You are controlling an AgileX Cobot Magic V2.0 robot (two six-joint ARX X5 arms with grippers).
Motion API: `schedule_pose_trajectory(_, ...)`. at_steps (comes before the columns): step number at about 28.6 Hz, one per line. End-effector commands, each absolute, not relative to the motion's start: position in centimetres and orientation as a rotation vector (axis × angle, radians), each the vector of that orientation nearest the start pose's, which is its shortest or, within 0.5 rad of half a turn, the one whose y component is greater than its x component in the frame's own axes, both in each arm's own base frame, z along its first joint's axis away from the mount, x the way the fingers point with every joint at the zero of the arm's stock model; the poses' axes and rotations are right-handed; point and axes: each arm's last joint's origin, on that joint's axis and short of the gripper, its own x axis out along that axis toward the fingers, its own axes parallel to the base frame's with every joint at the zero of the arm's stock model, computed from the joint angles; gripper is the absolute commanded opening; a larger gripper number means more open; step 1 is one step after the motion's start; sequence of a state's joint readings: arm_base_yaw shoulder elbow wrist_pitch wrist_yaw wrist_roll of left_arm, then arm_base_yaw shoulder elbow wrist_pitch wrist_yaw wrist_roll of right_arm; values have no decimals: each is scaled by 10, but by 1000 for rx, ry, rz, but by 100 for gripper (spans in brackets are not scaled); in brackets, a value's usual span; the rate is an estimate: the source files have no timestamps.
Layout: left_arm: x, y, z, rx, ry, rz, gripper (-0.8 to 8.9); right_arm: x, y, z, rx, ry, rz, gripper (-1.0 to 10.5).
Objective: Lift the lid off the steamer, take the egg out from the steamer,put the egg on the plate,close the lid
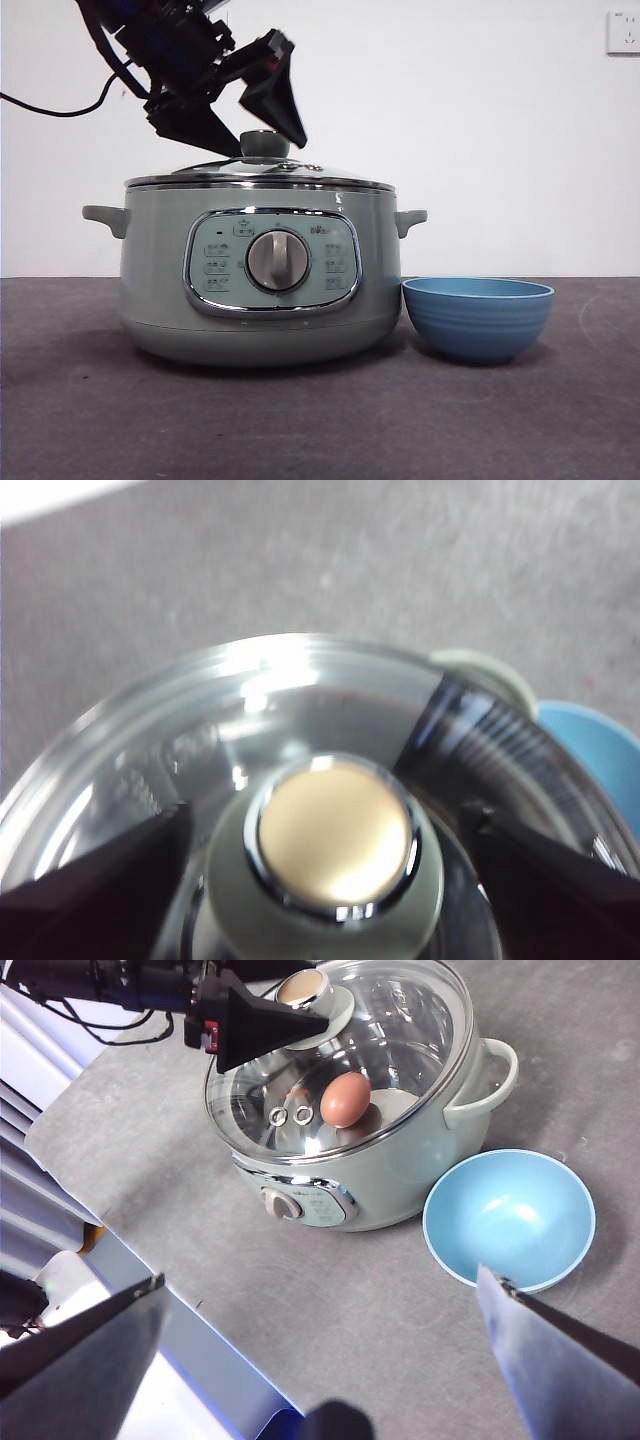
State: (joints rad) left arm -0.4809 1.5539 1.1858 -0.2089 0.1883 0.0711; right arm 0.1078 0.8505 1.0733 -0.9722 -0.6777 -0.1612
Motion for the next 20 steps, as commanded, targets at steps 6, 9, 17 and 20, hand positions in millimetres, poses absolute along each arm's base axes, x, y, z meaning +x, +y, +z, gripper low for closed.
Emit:
schedule_pose_trajectory(6,304,-166,281,161,568,-675,172,135,33,355,73,667,804,596)
schedule_pose_trajectory(9,304,-166,282,157,562,-675,75,135,33,355,73,667,804,596)
schedule_pose_trajectory(17,306,-167,287,144,514,-680,-8,135,33,355,73,667,804,596)
schedule_pose_trajectory(20,307,-168,293,114,503,-690,-8,135,33,355,73,667,804,596)
